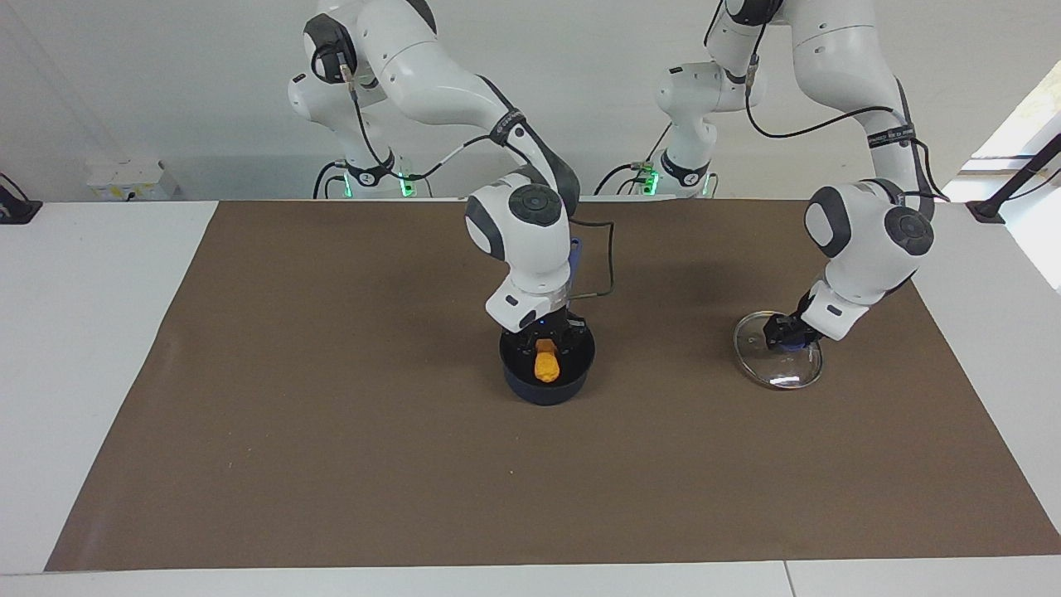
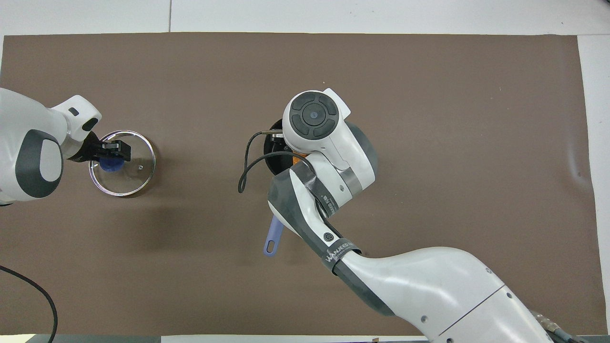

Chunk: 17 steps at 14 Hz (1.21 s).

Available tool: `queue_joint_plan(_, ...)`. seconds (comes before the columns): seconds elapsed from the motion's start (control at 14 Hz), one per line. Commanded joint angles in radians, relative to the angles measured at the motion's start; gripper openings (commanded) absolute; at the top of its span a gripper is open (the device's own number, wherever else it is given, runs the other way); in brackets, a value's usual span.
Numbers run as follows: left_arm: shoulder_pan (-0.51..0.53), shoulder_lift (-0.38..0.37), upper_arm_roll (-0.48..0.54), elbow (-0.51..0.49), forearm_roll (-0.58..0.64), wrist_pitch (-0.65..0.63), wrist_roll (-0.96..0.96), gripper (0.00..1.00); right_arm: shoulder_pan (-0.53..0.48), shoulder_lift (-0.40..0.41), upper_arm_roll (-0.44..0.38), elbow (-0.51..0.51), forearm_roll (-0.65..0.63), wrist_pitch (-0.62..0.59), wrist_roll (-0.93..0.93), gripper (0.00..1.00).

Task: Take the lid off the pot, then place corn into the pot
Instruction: 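Lower the lid with the left gripper while the right gripper moves corn over pot, then release the corn into the pot and withdraw the right gripper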

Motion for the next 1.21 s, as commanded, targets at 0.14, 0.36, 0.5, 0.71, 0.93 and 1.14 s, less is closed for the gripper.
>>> queue_joint_plan(0.14,-0.006,-0.014,0.007,-0.022,0.020,0.028,0.018,0.01,-0.045,-0.036,0.005,0.070,-0.056,-0.163,-0.011,1.00)
queue_joint_plan(0.36,0.003,-0.014,0.007,-0.021,0.020,0.040,0.122,0.00,-0.114,-0.121,0.005,0.056,-0.044,-0.255,-0.072,1.00)
queue_joint_plan(0.5,0.003,-0.013,0.007,-0.022,0.020,0.042,0.124,0.00,-0.198,-0.189,0.006,0.033,-0.041,-0.337,-0.153,1.00)
queue_joint_plan(0.71,0.003,-0.013,0.007,-0.025,0.020,0.042,0.127,0.99,-0.338,-0.270,0.009,0.034,-0.034,-0.466,-0.335,1.00)
queue_joint_plan(0.93,0.002,-0.016,0.007,0.011,0.020,0.018,0.124,1.00,-0.427,-0.365,0.009,0.039,0.022,-0.560,-0.458,1.00)
queue_joint_plan(1.14,-0.007,-0.022,0.009,0.167,0.020,-0.152,0.113,1.00,-0.468,-0.428,0.005,0.031,0.022,-0.634,-0.498,1.00)
